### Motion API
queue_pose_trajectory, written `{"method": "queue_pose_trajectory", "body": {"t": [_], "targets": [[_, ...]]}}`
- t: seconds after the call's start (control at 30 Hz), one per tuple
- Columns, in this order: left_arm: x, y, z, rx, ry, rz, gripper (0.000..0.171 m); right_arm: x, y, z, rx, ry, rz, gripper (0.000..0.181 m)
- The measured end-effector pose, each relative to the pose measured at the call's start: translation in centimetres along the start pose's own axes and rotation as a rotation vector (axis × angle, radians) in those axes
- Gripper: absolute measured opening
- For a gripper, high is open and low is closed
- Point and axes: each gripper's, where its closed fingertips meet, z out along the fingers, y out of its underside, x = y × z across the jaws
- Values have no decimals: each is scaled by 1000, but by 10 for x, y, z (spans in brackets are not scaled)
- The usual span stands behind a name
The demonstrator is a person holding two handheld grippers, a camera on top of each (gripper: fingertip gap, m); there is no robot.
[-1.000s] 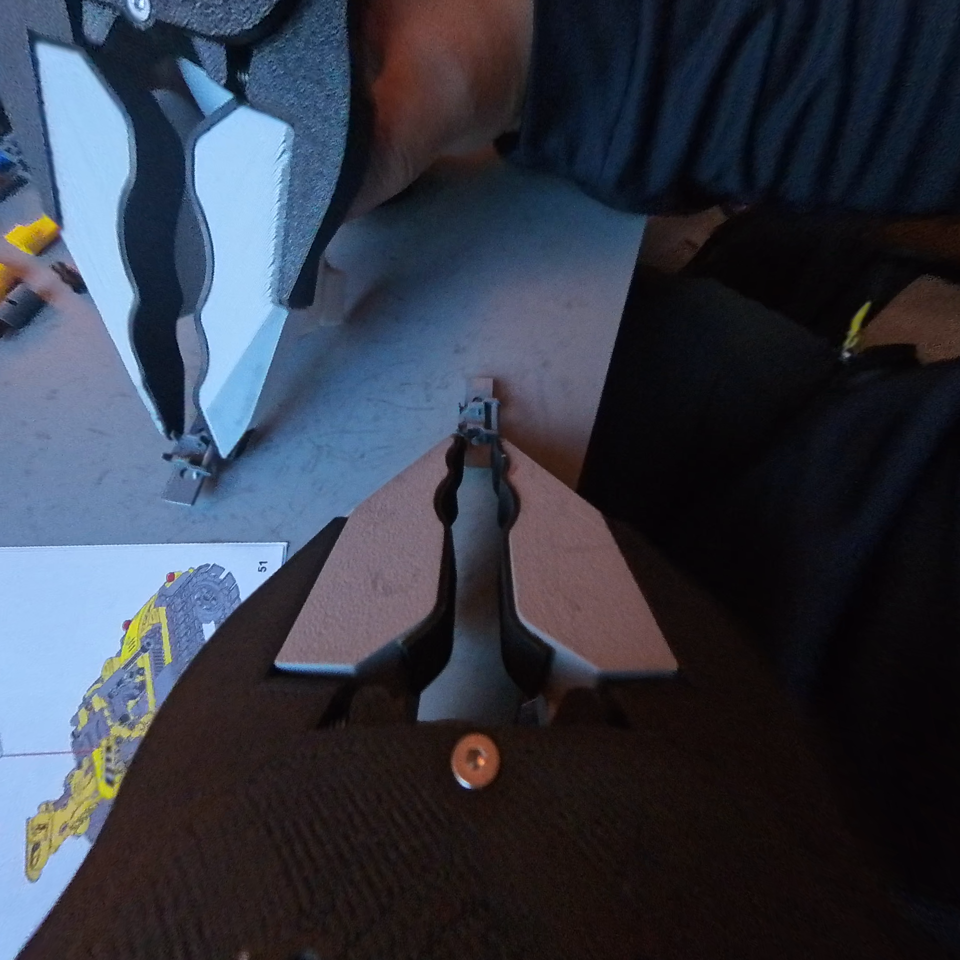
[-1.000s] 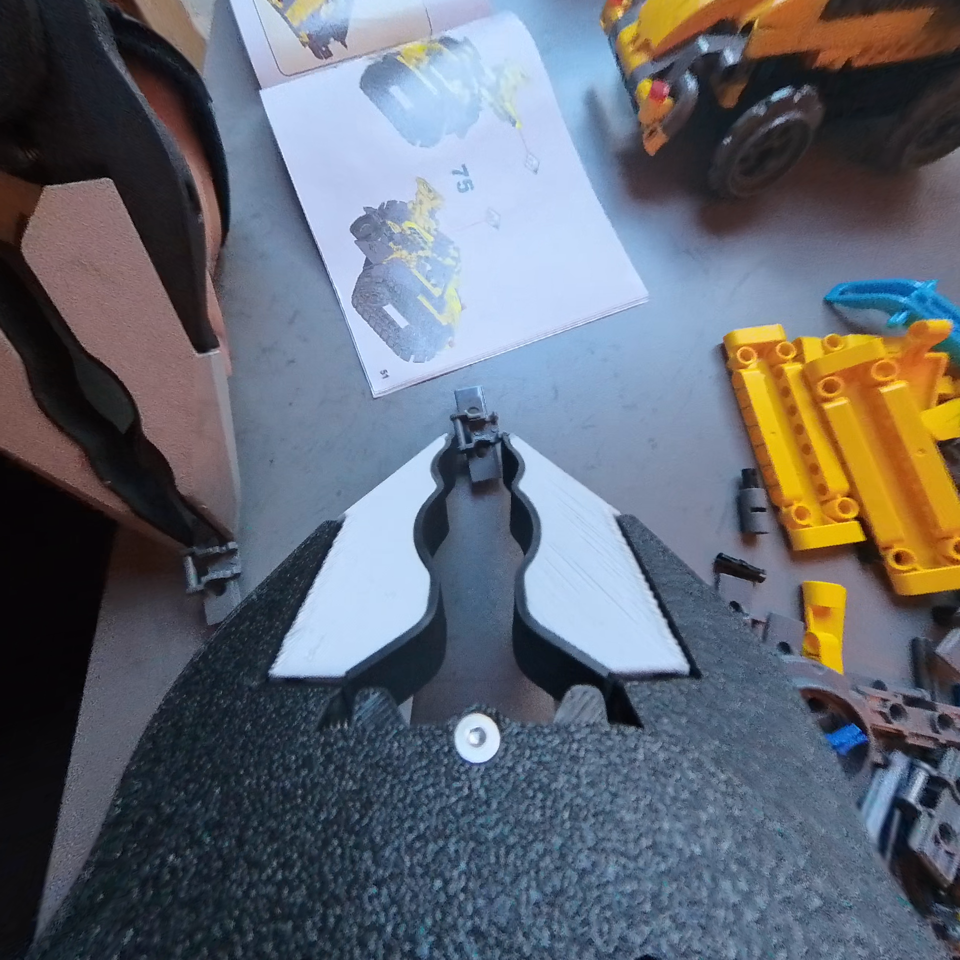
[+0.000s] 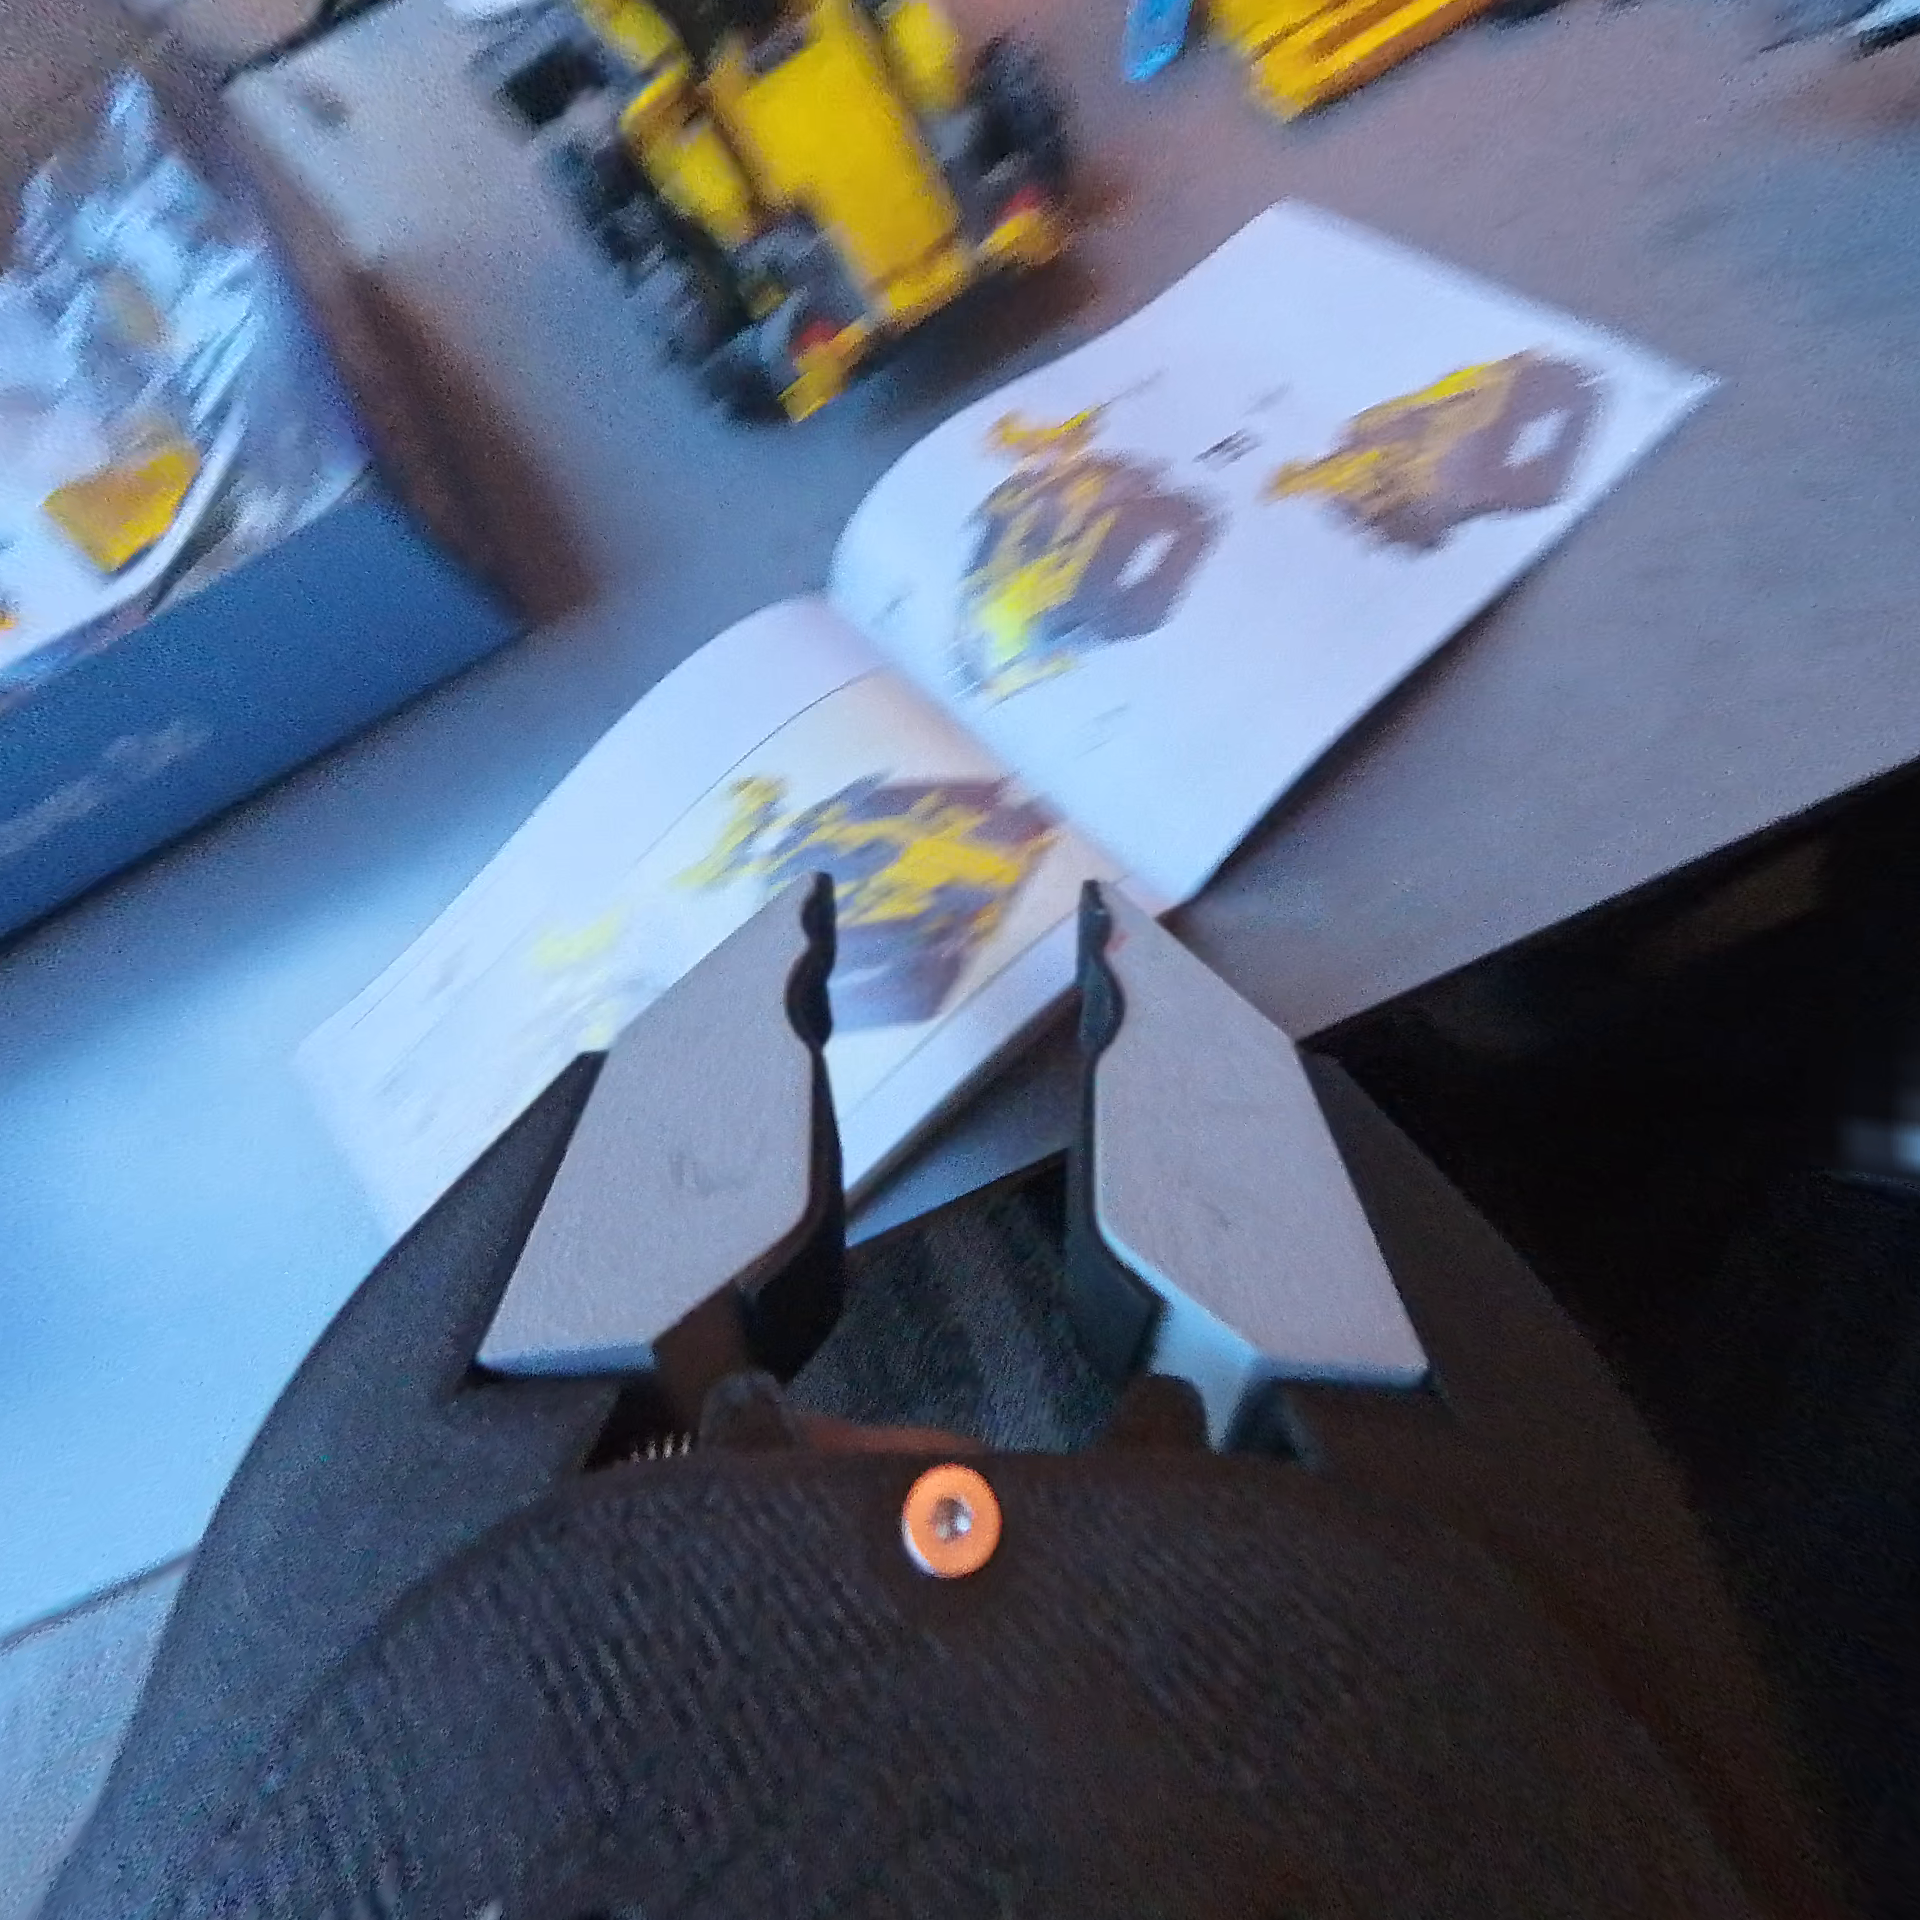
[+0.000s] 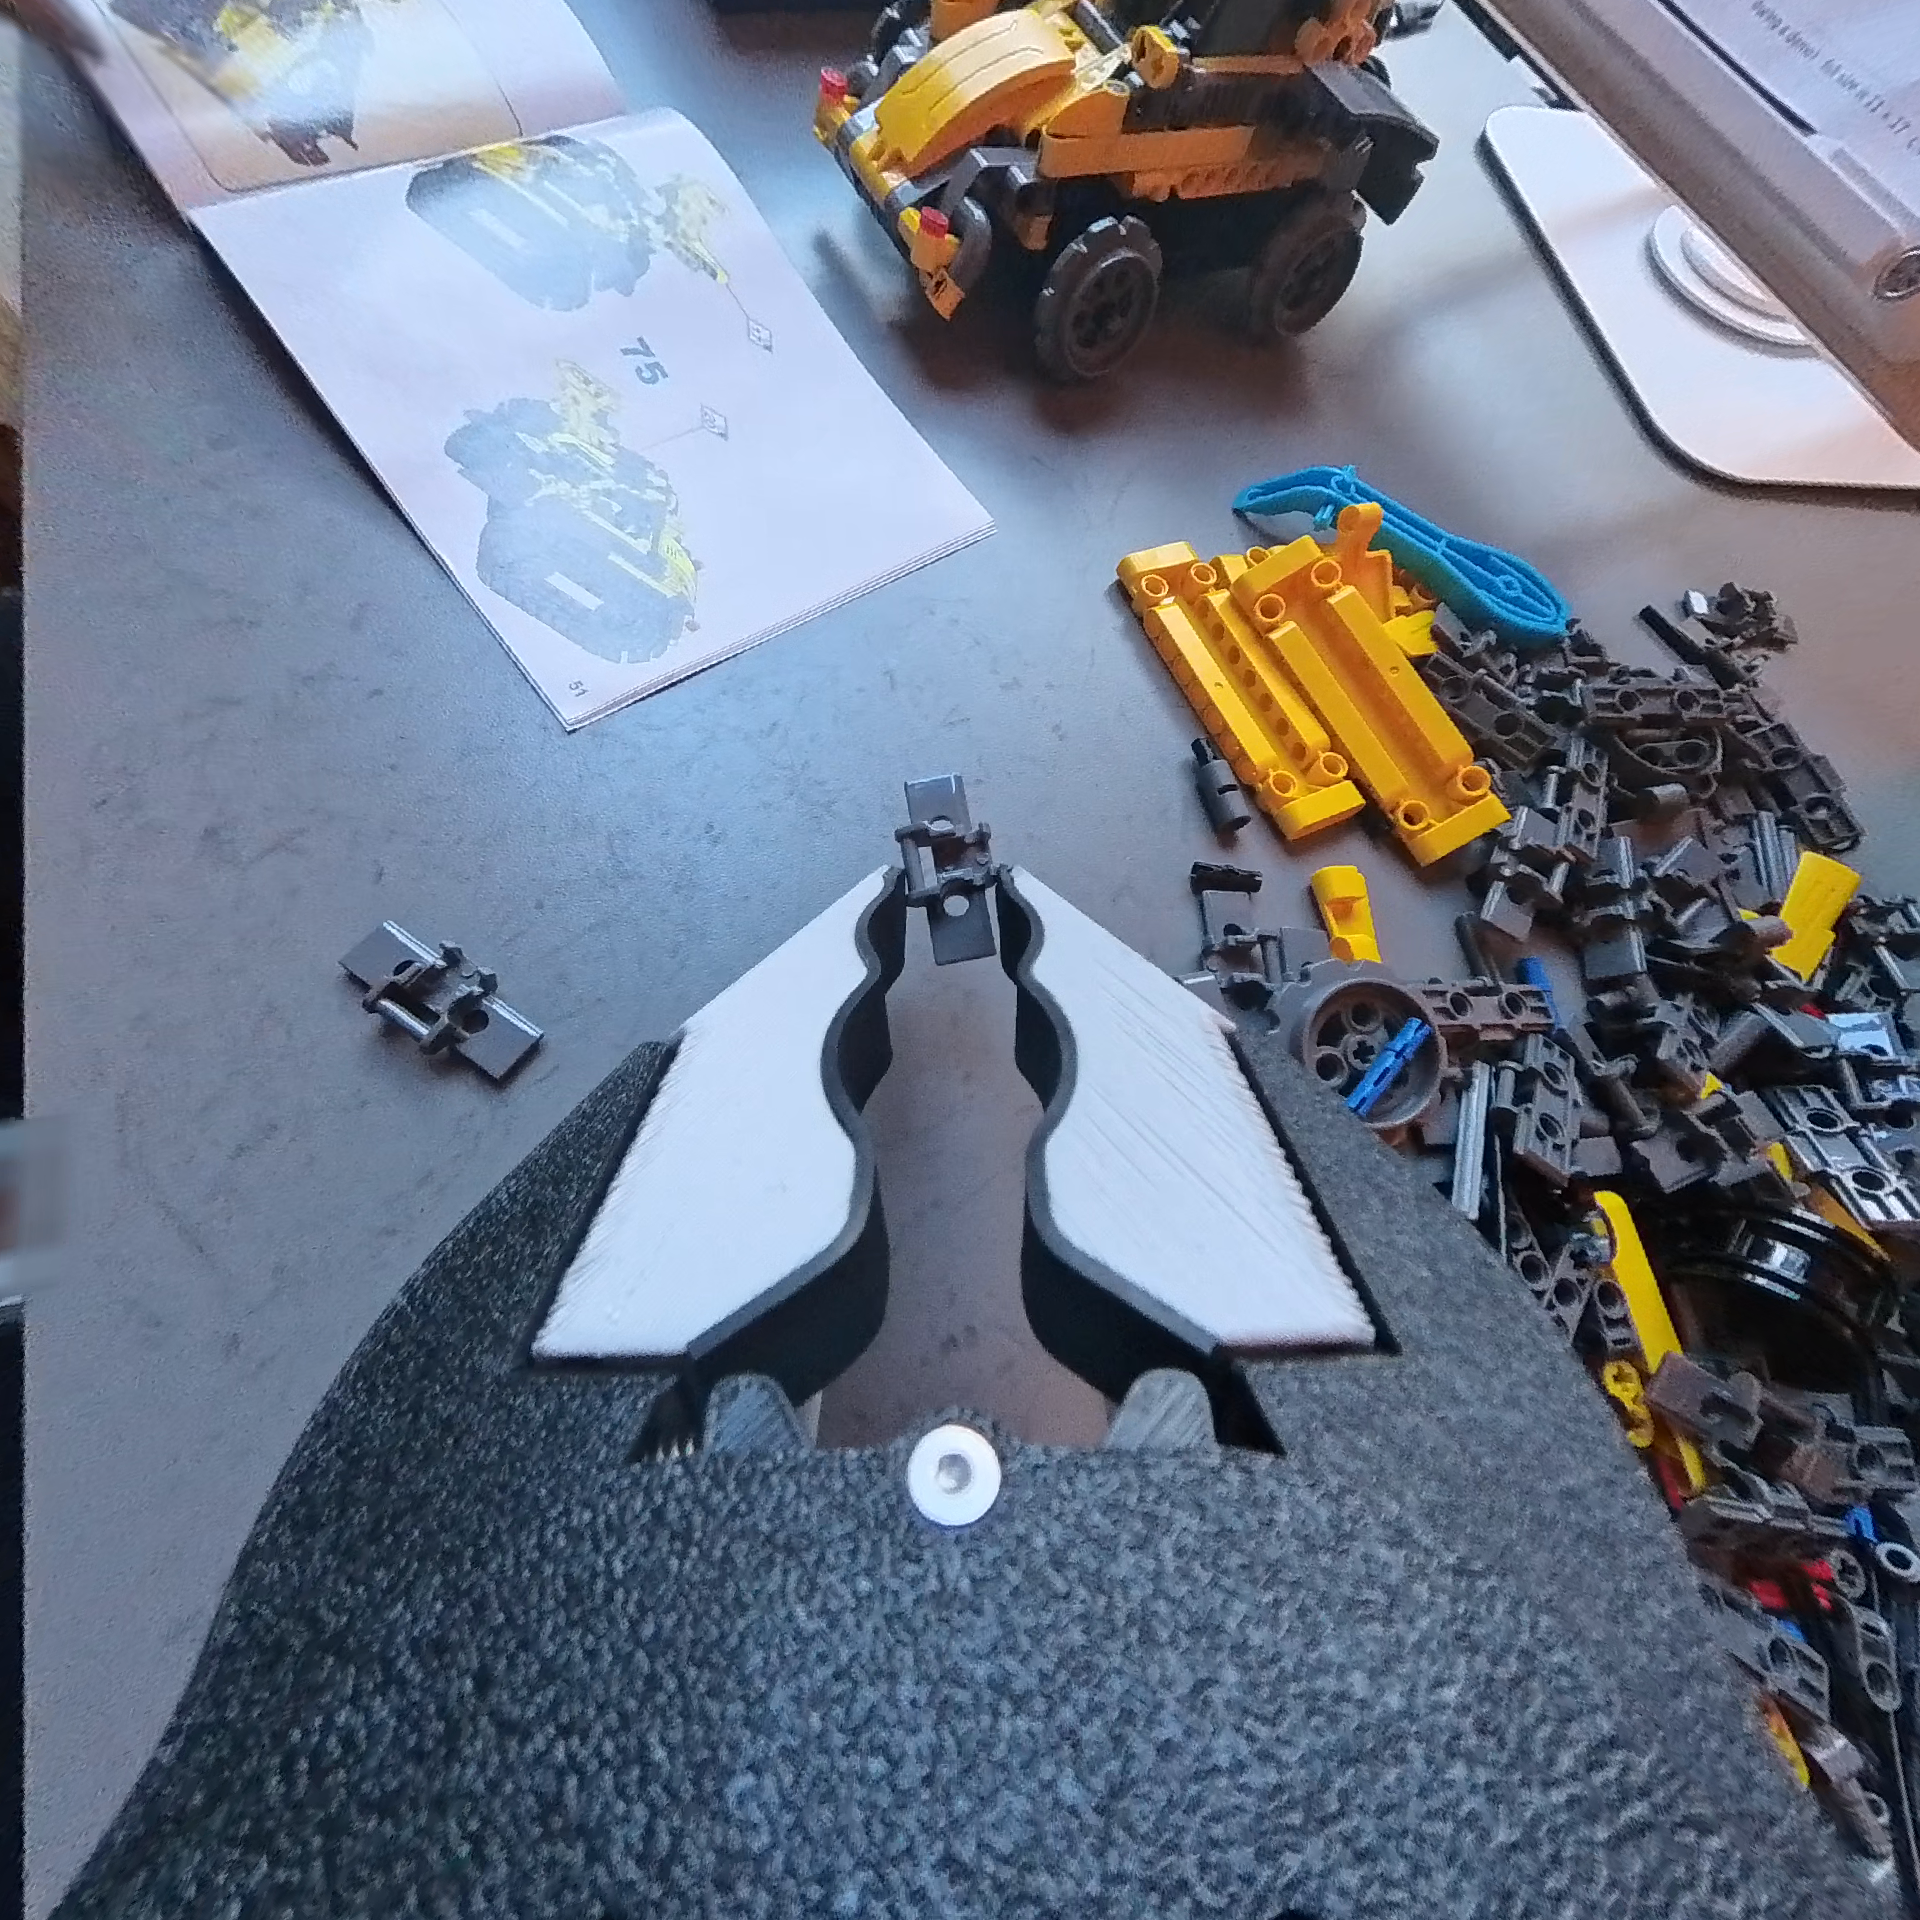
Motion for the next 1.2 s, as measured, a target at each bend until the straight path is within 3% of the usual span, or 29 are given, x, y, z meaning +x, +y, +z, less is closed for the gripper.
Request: {"method": "queue_pose_trajectory", "body": {"t": [0.1, 0.17, 0.3, 0.4, 0.57, 0.7, 0.9, 1.2], "targets": [[-41, 37, 5, -131, -74, -75, 25, 1, 1, 1, -6, 8, 0, 17], [-21, 38, 10, -98, 63, -171, 0, 2, 1, 0, -7, 30, -9, 17], [-2, 31, 11, -37, 5, -166, 0, 6, 0, -2, 0, 81, -20, 17], [28, 18, 12, 43, 44, -198, 0, 12, -1, -4, 13, 113, 4, 17], [122, -16, -7, 239, 312, -113, 0, 16, 0, -4, 11, 119, 32, 17], [165, -1, -5, 267, 442, 49, 0, 14, 3, 0, -20, 125, -5, 17], [178, 17, -2, 222, 518, 119, 3, 26, -2, 3, -1, 190, -35, 17], [170, 28, 2, 154, 493, 91, 4, 33, -2, 4, -10, 227, -47, 17]]}}
